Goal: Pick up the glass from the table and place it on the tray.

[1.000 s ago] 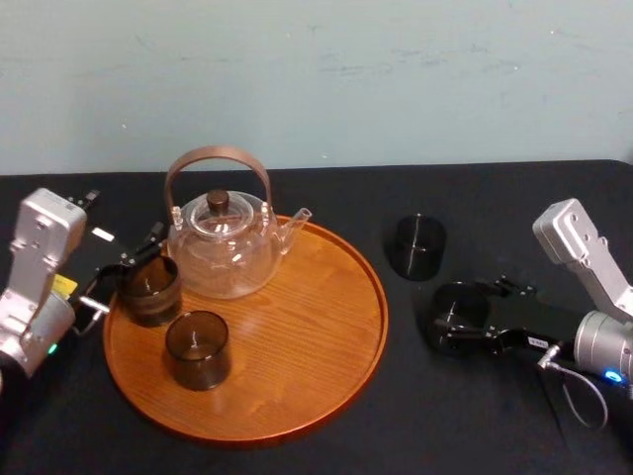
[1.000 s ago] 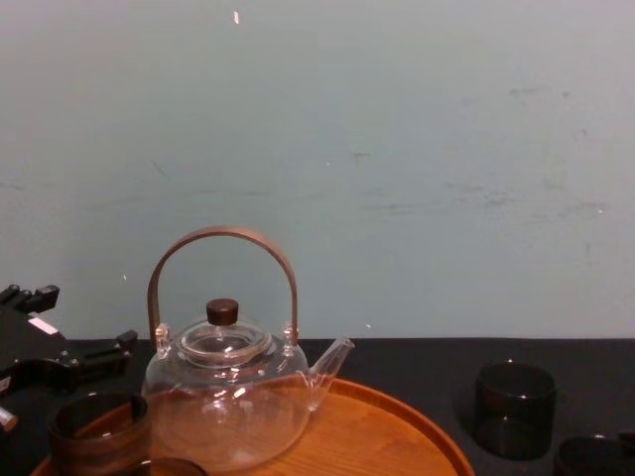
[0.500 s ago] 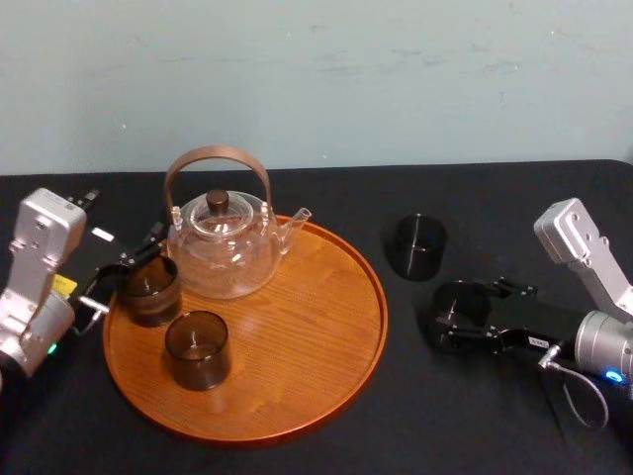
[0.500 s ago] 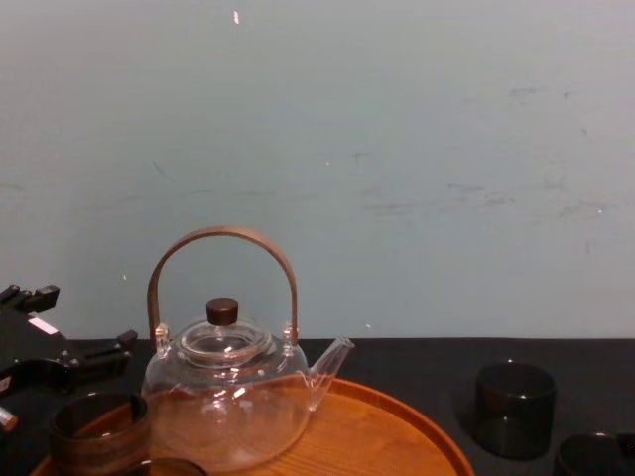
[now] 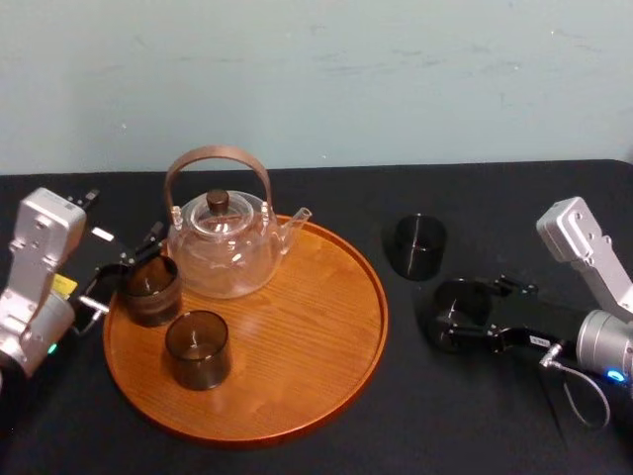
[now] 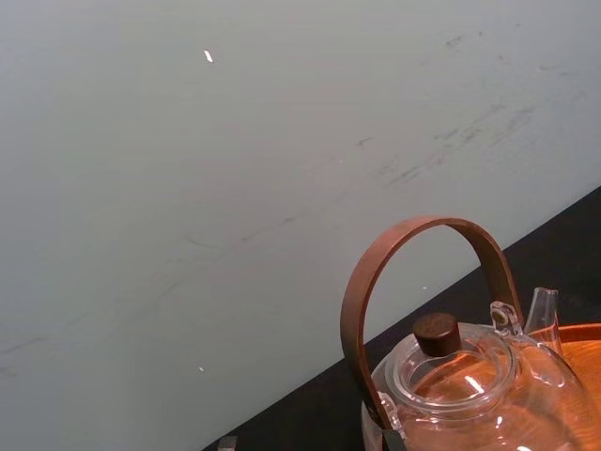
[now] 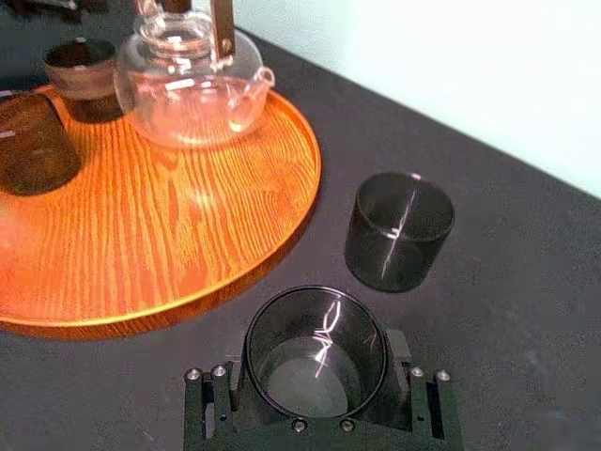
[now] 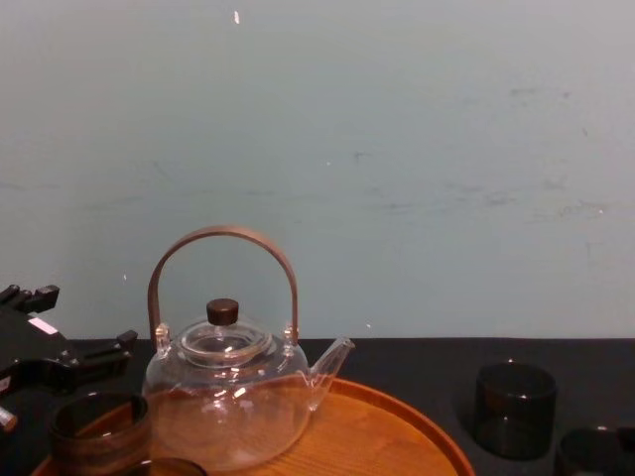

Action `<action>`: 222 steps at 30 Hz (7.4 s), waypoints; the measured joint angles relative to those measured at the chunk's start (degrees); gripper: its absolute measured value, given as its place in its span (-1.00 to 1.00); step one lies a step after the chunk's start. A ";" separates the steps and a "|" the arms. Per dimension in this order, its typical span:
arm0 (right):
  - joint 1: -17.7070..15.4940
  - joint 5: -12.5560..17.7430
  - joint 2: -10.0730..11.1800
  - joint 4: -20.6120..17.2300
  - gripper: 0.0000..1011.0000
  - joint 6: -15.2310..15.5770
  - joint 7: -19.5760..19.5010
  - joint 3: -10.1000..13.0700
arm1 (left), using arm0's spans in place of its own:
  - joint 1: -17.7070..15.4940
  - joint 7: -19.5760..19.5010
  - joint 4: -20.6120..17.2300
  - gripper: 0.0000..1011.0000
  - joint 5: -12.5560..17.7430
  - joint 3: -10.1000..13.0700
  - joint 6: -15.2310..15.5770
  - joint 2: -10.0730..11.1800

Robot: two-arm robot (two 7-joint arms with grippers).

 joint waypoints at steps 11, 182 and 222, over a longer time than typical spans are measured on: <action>0.44 1.13 1.10 -3.08 0.78 -2.43 1.33 1.43 | 0.01 0.00 0.00 0.98 0.00 0.00 0.00 0.00; 8.54 -2.45 -10.82 10.82 0.98 0.83 -7.25 -0.32 | 0.00 0.00 0.00 0.98 0.00 0.00 0.00 0.00; 17.17 -9.72 -18.70 23.83 0.98 -0.62 -6.09 -1.27 | 0.00 0.00 0.00 0.98 0.00 0.00 0.00 0.00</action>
